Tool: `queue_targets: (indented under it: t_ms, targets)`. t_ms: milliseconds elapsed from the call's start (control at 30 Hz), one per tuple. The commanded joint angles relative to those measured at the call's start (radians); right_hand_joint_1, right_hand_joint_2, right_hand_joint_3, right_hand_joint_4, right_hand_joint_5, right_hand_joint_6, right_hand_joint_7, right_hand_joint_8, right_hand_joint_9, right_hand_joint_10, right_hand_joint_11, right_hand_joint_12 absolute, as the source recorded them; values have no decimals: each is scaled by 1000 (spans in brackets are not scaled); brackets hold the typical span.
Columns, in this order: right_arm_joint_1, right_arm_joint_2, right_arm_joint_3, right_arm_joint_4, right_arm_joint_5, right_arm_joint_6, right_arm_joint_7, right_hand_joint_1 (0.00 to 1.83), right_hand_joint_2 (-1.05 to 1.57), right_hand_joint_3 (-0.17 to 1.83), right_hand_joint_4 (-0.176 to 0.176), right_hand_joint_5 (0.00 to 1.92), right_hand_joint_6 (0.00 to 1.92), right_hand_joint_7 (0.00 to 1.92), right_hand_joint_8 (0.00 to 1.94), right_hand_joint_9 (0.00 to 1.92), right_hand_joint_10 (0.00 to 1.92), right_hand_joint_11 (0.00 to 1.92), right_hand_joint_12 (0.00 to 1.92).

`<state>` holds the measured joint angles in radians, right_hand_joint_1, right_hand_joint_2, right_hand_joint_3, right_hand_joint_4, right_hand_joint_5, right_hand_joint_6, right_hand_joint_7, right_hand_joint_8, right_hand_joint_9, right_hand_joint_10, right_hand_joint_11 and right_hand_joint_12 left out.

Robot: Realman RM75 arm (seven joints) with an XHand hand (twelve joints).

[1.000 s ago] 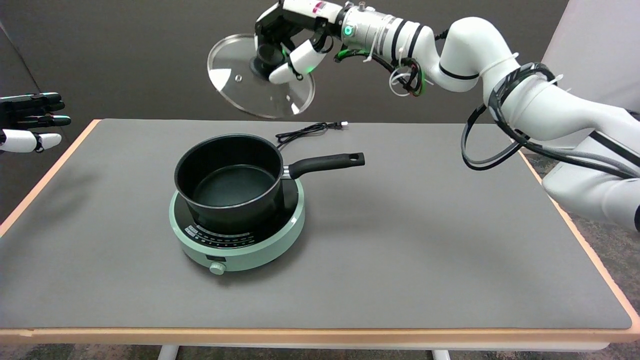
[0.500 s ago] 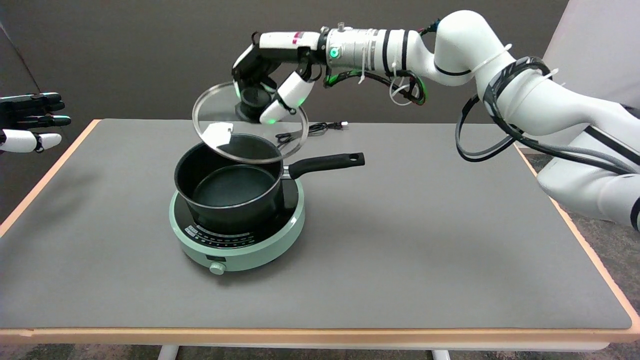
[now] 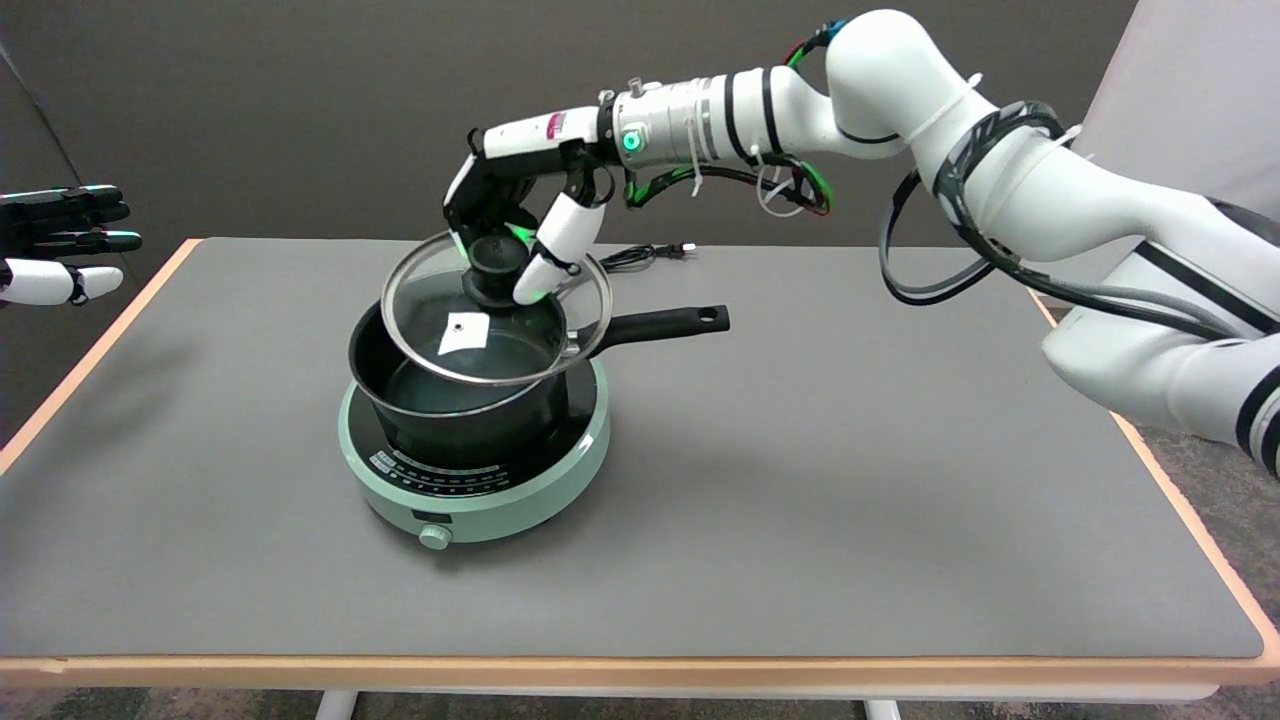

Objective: Place the pot lid onto the pot.

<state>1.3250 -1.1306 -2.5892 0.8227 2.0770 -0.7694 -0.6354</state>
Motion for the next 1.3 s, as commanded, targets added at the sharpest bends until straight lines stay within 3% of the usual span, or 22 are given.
queue_targets:
  t_ms: [33,1067,1167,1200,1233,1300]
  targets:
    - [47,-128,1,-109,-215,-47,79,1193,1011,385,-37,736,1338,935,1258,839,1916,737,1562]
    - [82,-310,1,-286,-243,-35,81,1193,1024,340,-20,752,1317,941,1222,845,1915,747,1490]
    - [86,-322,1,-300,-250,-25,81,1199,1005,376,-34,753,1317,952,1227,846,1921,745,1506]
    - [87,-325,1,-304,-253,-21,81,1350,857,573,159,714,1173,933,1241,851,1890,729,1549]
    - [88,-327,1,-308,-256,-18,81,1364,845,590,176,710,1162,931,1243,851,1887,727,1552]
    - [92,-333,1,-316,-258,-7,81,1368,813,641,176,706,1166,946,1243,847,1885,724,1548]
